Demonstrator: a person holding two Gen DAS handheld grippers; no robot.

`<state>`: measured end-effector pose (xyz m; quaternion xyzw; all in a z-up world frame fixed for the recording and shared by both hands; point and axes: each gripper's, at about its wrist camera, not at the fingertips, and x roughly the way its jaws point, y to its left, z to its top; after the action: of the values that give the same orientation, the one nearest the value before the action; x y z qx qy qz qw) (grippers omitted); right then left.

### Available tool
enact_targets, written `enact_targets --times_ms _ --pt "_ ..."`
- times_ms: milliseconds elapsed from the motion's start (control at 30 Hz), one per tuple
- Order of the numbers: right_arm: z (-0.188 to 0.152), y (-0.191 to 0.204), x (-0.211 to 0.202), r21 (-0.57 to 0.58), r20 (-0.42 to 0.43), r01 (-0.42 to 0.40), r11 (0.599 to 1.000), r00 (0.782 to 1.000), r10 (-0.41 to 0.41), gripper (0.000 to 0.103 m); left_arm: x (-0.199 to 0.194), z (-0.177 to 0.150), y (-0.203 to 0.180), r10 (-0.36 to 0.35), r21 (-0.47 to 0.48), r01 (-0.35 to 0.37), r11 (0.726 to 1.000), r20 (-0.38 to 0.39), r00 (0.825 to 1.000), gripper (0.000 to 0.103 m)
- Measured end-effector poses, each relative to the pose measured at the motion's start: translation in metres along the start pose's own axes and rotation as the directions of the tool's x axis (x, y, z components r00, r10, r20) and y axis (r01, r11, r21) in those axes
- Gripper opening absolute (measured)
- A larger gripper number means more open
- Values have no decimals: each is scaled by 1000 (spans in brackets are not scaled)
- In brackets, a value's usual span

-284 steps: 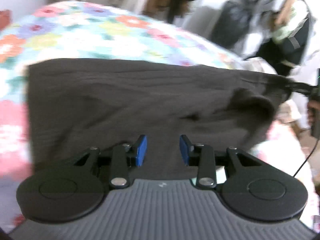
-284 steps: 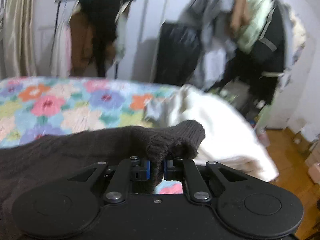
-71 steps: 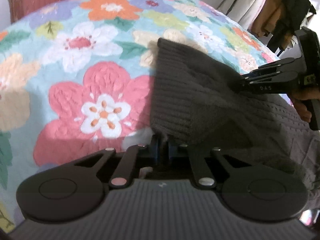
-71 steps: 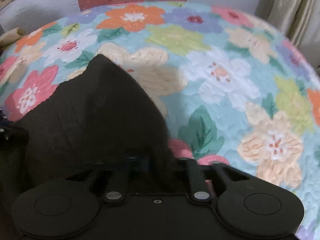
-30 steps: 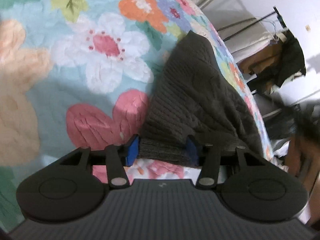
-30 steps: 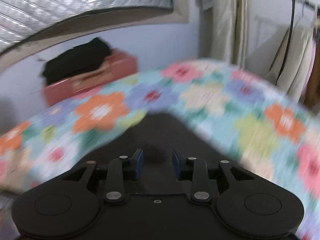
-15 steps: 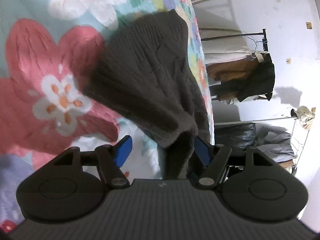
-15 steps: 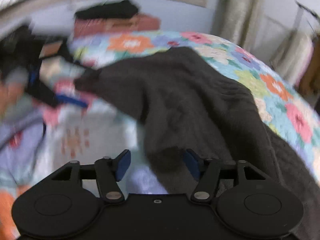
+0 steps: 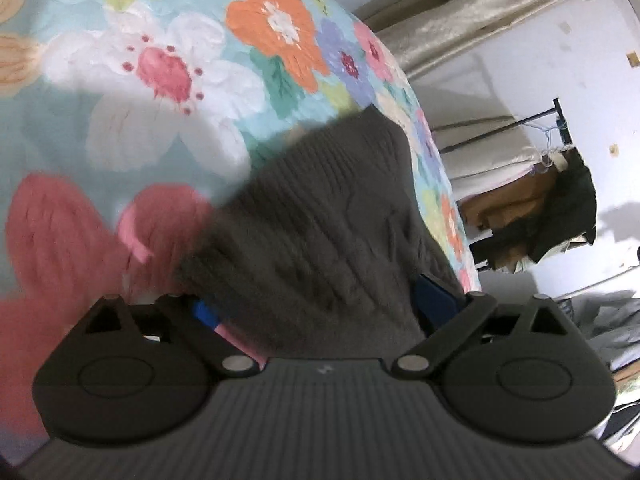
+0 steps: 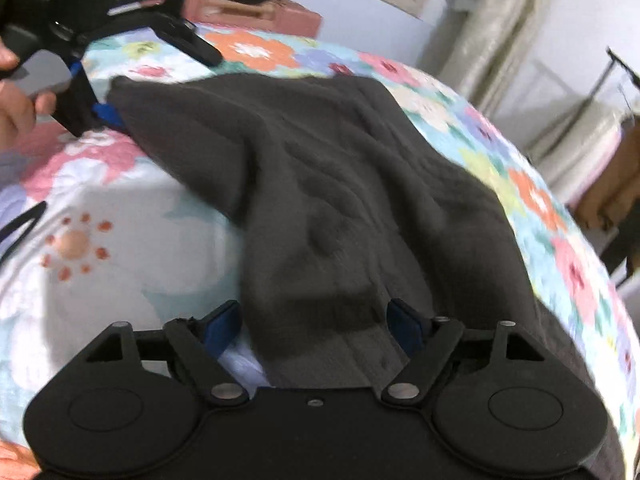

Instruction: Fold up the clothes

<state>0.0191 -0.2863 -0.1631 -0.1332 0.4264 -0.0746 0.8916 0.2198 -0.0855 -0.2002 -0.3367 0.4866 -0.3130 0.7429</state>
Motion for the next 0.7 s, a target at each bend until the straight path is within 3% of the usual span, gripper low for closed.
enact_targets --times_ms 33,67,100,133,167,200,233,367,433,533,633,700 --pt "-5 -3 2 27 4 -19 999 1000 19 82 4 2 -1 17 26 -16 1000 -9 1000 67" --pt "-9 -7 5 54 9 -38 998 999 38 82 6 2 -5 63 80 -62 995 -12 998 28" --pt "-12 -10 7 80 15 -55 995 998 54 81 7 0 -9 112 138 -110 984 -7 994 13" --pt "-13 -13 8 107 24 -69 992 997 67 70 7 -3 -12 147 188 -147 971 13 989 8" --pt "-13 -16 8 133 31 -78 988 997 75 60 5 -5 -15 145 200 -150 968 36 989 8" --pt "-11 -19 9 154 33 -77 985 997 73 33 3 -8 -17 143 213 -152 965 58 988 8" --pt "-8 -21 10 168 31 -69 983 997 65 14 1 -10 -21 142 232 -158 960 84 986 8" --pt "3 -32 5 238 73 -133 962 990 119 12 -30 -2 -45 138 374 -229 899 254 957 7" --pt "12 -37 -9 324 127 -210 922 976 177 12 -58 16 -48 109 361 -232 903 329 938 7" --pt "32 -20 -40 340 236 -324 883 938 254 12 -109 41 -43 120 299 -284 911 466 876 7" --pt "53 13 -49 237 272 -383 893 908 317 12 -136 53 -30 215 246 -401 883 548 809 7" --pt "63 37 -38 168 252 -405 899 899 358 12 -136 56 -15 297 211 -472 856 546 783 7"
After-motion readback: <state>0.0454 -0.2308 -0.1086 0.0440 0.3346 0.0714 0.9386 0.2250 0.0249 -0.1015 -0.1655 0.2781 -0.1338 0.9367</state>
